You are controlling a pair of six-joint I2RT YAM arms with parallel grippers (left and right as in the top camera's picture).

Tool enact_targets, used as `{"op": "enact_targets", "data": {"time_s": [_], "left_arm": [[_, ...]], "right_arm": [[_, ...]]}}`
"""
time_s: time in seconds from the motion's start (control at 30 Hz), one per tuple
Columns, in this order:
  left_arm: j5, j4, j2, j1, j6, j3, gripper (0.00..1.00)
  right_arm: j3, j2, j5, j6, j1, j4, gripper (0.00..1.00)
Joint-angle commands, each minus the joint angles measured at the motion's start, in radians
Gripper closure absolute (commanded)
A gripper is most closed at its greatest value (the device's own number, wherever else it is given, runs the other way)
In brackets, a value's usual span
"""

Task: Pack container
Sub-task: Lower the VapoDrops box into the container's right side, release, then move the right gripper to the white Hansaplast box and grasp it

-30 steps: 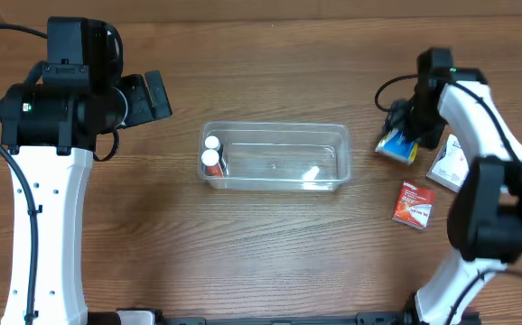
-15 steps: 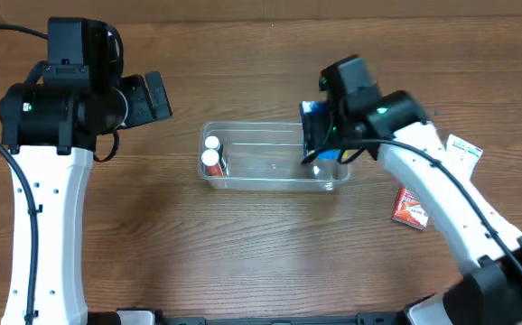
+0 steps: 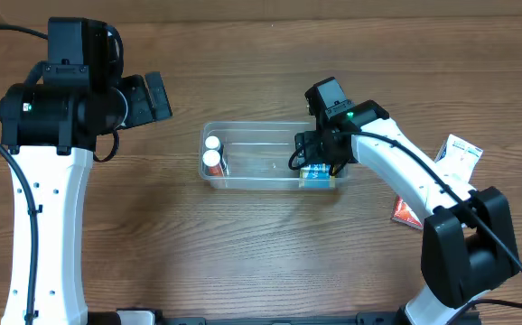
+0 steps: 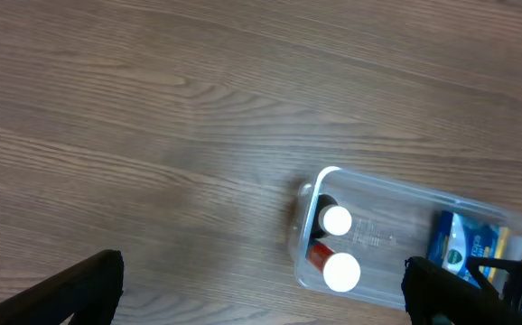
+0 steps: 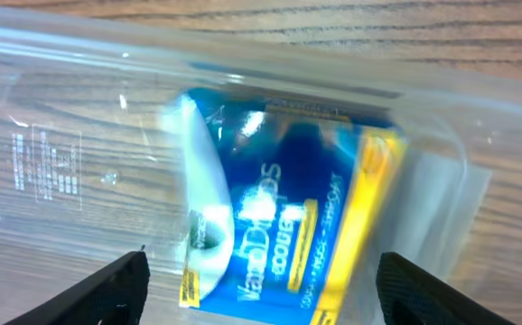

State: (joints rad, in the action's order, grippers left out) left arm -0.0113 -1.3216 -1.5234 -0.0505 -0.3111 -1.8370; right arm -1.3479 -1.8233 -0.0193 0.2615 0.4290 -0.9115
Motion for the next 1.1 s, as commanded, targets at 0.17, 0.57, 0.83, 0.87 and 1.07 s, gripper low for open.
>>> {"op": "enact_targets", "data": {"time_s": [0.17,0.57,0.83,0.87,1.07], "left_arm": [[0.003,-0.003,0.003,0.005,0.019,-0.016,0.00],[0.001,-0.008,0.003,0.005,0.019,-0.016,0.00],[0.001,-0.011,0.003,0.005,0.020,-0.016,0.00],[0.001,-0.011,0.003,0.005,0.020,-0.016,0.00],[0.001,-0.013,0.003,0.005,0.020,-0.016,0.00]], "right_arm": [[-0.043,0.032,-0.014,0.002,0.002,-0.008,0.17],[-0.116,0.408,-0.225,0.136,-0.417,-0.084,0.00],[-0.079,0.058,-0.045,0.118,-0.771,-0.108,0.00],[-0.079,0.010,-0.042,0.101,-0.780,-0.106,0.00],[-0.079,-0.137,-0.050,0.097,-0.820,-0.085,0.00]]}}
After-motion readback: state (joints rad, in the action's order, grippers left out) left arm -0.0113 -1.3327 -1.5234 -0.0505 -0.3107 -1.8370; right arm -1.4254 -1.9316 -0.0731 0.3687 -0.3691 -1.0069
